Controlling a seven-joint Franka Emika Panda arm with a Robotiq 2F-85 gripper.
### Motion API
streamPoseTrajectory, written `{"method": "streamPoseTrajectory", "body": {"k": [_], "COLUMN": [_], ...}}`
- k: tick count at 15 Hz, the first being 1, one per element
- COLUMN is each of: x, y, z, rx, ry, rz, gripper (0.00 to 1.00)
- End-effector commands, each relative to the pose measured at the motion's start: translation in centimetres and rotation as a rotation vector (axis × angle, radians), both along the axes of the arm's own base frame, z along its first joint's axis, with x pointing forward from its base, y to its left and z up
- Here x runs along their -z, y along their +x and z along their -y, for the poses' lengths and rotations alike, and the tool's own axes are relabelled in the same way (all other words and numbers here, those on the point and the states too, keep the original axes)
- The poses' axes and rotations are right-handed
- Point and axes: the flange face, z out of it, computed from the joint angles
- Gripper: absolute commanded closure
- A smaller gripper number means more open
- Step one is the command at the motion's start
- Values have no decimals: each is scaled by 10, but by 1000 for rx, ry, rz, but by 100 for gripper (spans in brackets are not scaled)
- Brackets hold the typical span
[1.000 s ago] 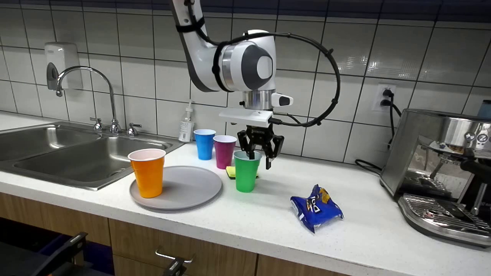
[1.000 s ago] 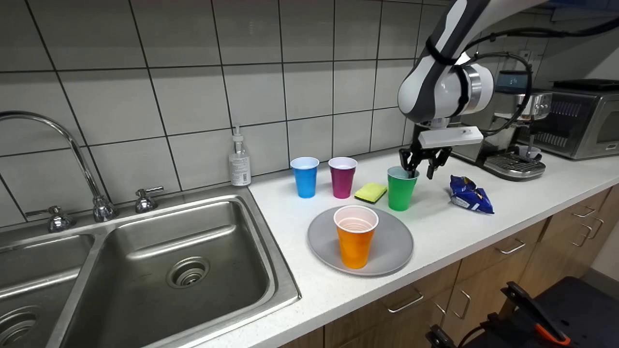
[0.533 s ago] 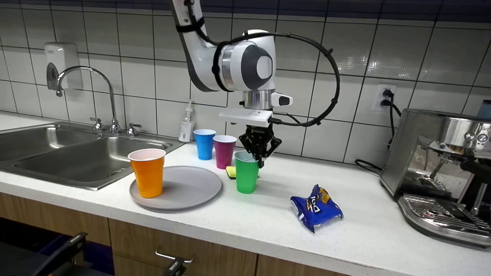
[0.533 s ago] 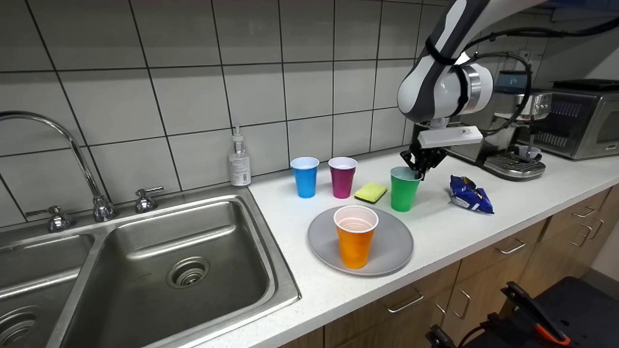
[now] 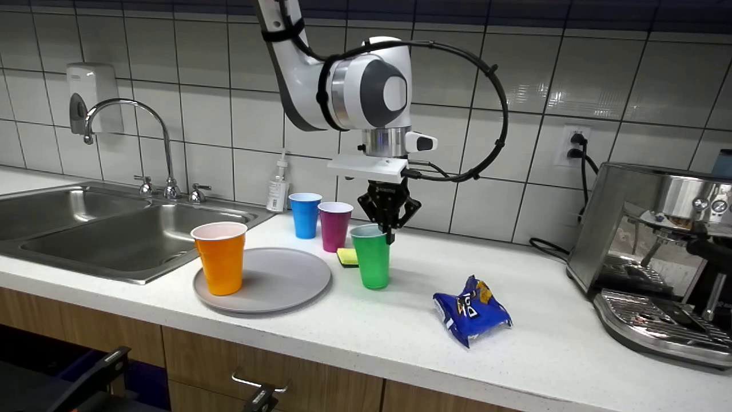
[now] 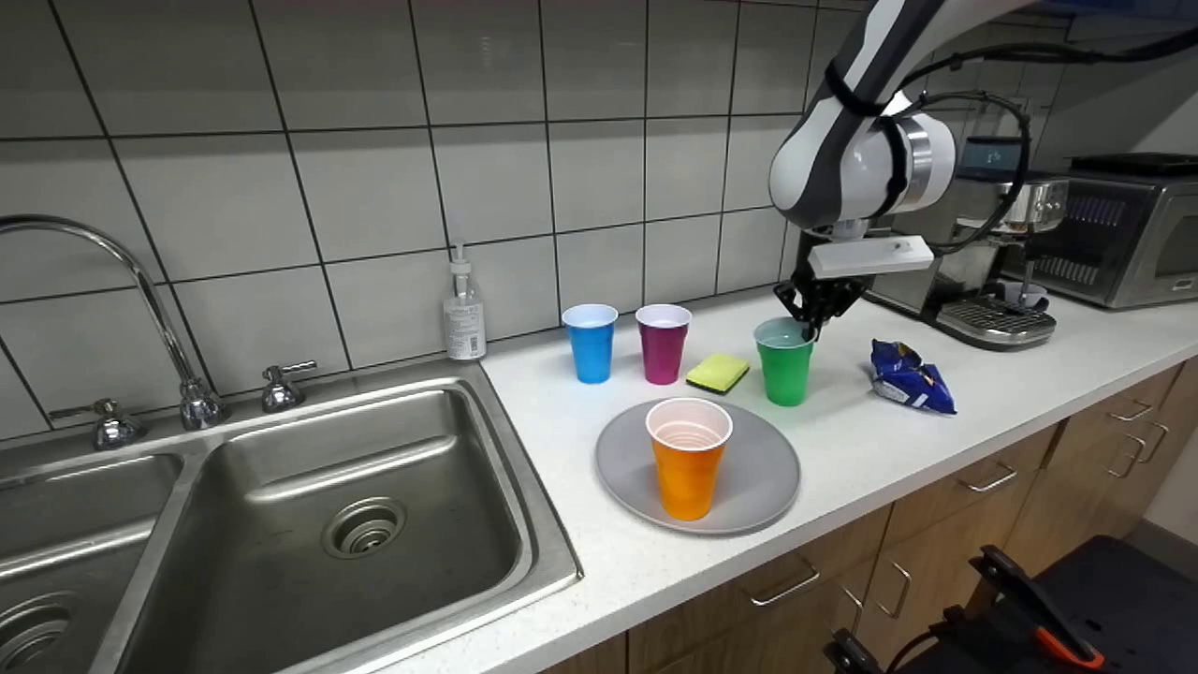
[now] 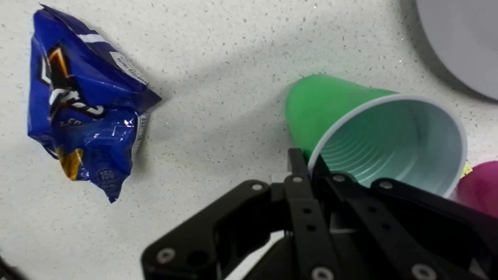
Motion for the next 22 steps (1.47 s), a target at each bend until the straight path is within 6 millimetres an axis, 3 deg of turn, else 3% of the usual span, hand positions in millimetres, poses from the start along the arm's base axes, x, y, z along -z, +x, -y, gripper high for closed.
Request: {"method": "streamPoseTrajectory", "body": {"k": [1,12,22], "x": [-24,-62,-53], "y": [-20,-84,-109], "z": [1,-16,-71], "rx": [-21,-93,-209], "ry": [12,82,162], "rz": [20,53,14], "gripper": [99,99,99]}}
